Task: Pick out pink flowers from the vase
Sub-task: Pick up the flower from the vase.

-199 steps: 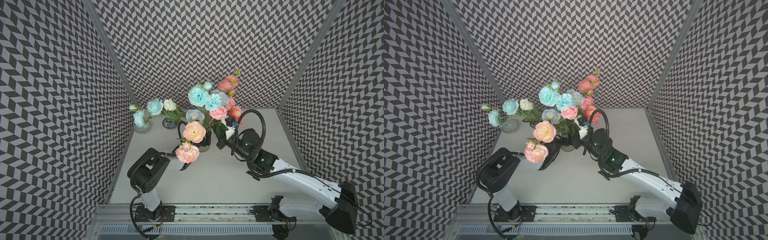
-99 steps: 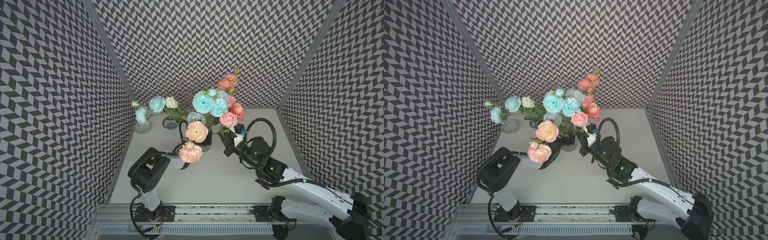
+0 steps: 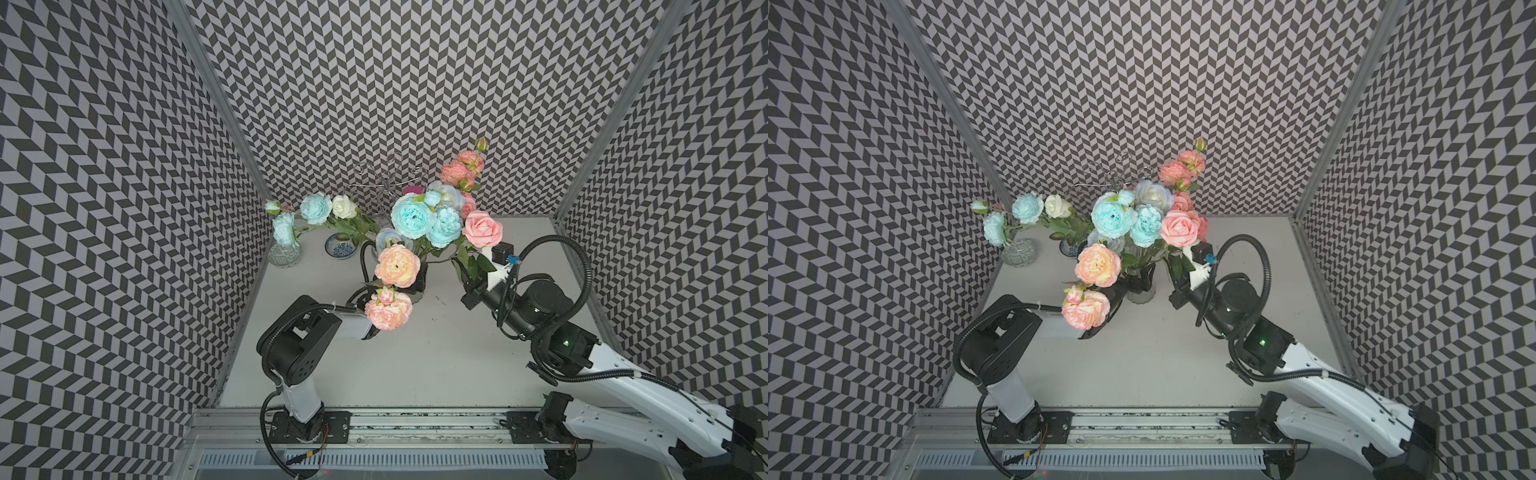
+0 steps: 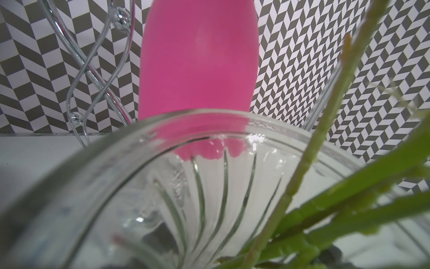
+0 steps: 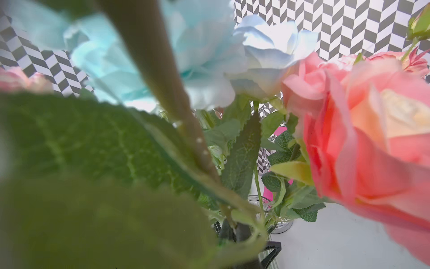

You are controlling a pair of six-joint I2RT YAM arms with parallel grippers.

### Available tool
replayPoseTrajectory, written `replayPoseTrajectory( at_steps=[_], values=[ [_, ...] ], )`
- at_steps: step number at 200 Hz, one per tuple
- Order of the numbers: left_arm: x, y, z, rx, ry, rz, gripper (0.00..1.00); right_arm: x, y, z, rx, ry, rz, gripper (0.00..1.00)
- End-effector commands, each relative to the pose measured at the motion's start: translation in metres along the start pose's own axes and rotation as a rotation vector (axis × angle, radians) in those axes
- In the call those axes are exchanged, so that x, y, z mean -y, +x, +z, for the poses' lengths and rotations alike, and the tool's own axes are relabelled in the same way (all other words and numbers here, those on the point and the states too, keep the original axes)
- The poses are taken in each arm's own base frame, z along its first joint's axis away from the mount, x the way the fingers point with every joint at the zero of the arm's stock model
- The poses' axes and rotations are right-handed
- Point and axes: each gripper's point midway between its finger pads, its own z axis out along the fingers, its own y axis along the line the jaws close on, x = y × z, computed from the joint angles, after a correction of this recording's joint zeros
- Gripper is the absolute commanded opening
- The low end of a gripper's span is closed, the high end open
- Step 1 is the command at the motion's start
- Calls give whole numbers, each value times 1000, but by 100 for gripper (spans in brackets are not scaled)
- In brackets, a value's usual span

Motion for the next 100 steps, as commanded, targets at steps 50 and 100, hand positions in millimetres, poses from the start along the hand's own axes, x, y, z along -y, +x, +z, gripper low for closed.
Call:
replayPoseTrajectory(
  at_steps=[50,100],
  values=[
    [-11,36,4,-105,-40,-51,92,5,-52,-19,89,40,30,0],
    [-13,39,5,-112,-46,-47,92,7,-86,-42,102,49,59,0]
  ],
)
